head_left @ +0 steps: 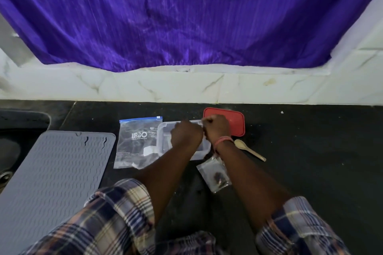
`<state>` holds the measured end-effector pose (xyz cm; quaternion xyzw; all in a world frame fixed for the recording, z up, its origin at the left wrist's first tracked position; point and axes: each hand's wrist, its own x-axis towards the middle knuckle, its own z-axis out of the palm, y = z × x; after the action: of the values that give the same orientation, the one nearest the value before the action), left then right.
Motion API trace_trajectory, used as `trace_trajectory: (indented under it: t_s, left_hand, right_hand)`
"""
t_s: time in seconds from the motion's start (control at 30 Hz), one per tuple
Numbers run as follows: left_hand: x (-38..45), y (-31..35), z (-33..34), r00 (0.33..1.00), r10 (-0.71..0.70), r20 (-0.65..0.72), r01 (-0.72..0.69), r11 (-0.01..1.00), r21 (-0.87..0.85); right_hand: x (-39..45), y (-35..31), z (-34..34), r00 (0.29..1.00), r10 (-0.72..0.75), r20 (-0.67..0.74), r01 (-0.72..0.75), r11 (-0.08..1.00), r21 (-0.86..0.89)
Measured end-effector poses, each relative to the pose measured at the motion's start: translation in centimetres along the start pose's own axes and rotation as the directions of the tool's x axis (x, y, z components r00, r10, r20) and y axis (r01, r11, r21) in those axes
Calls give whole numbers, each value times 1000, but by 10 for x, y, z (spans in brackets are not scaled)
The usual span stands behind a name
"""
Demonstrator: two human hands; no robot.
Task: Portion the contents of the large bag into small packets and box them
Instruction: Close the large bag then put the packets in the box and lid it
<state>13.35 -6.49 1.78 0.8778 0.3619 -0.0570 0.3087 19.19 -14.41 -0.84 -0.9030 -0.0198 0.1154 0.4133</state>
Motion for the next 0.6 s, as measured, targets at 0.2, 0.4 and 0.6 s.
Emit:
trace_trajectory:
  t_s: [0.2,0.4,0.6]
  left_hand:
    - [-40,12,34,973,204,110,-181,965,-192]
    - [-59,8,66,950,258,179,-200,937,-287]
    - [-60,3,68,968,223,113,-163,906,-391]
  right_hand:
    - [-47,104,-41,927,361,-102,-373,914,-157]
    - [-86,139,-24,864,485,-134,-500,791,-353]
    - [-70,154,-31,824,566,-35,-560,821,110]
